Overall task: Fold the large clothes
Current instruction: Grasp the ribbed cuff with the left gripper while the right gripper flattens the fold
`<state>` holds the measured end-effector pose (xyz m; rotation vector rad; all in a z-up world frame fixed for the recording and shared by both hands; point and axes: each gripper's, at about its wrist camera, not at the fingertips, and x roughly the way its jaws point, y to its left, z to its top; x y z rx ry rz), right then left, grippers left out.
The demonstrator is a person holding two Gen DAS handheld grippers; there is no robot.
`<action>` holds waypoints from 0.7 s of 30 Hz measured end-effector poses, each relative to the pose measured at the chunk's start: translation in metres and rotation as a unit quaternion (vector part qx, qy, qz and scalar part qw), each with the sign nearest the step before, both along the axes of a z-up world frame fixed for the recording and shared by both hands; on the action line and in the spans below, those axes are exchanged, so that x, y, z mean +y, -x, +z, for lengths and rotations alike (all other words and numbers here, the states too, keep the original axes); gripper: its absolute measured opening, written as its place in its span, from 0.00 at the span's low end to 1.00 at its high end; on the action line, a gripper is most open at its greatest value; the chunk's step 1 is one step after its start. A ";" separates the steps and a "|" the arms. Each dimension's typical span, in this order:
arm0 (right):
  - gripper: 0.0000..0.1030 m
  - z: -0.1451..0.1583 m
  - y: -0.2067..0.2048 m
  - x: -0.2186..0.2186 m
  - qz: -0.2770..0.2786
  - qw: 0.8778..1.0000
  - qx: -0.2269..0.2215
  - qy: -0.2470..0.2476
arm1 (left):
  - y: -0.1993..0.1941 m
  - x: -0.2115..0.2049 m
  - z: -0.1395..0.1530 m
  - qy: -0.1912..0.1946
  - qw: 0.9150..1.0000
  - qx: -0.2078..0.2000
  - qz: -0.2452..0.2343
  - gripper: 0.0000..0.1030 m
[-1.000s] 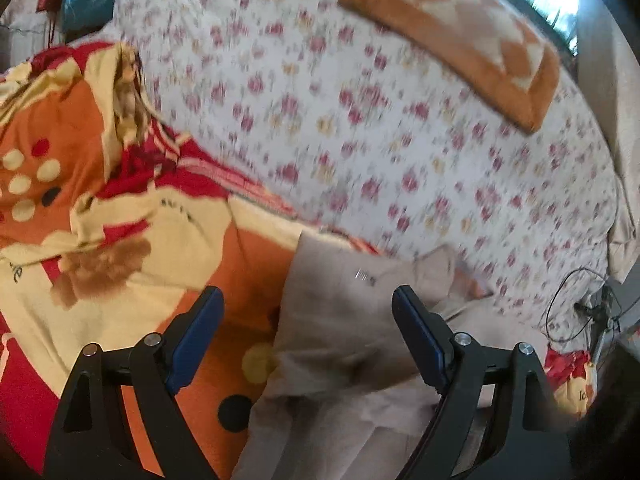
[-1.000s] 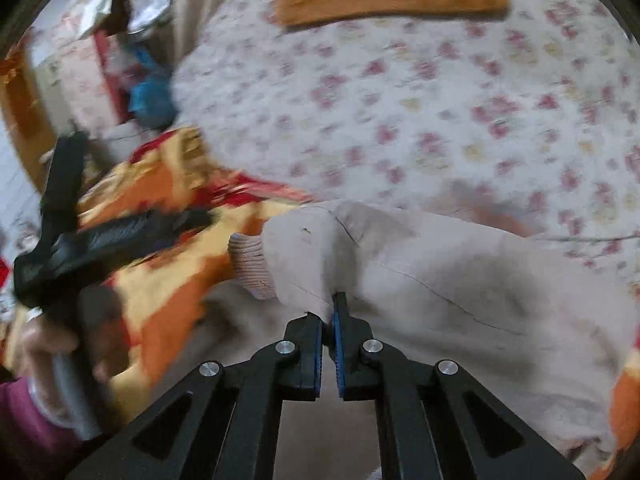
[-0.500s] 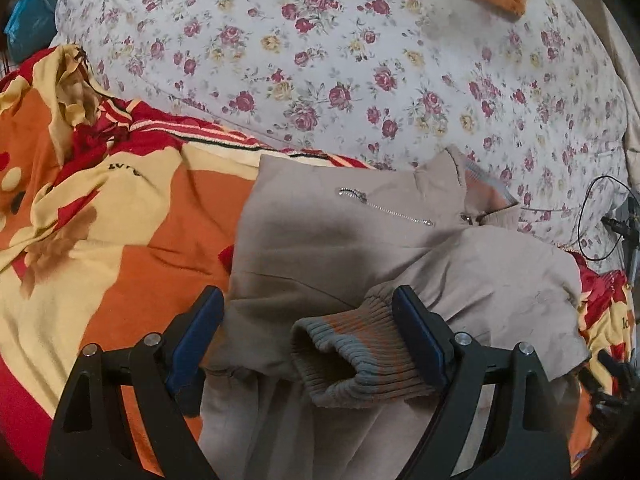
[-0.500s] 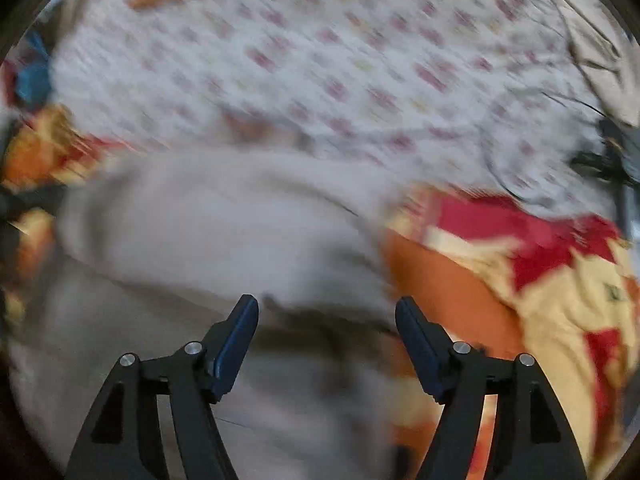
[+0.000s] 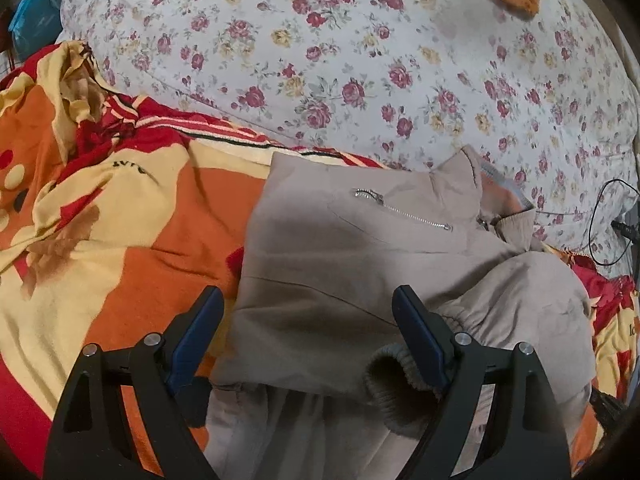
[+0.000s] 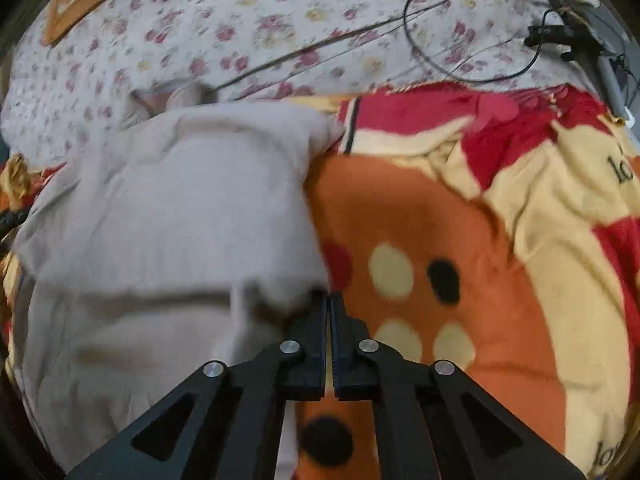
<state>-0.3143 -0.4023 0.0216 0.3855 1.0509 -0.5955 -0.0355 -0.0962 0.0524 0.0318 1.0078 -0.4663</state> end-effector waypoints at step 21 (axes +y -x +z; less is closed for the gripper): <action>0.54 0.026 -0.093 -0.065 -0.042 0.998 -0.050 0.011 | 0.040 -0.023 0.007 0.014 0.980 0.044 -0.191 0.84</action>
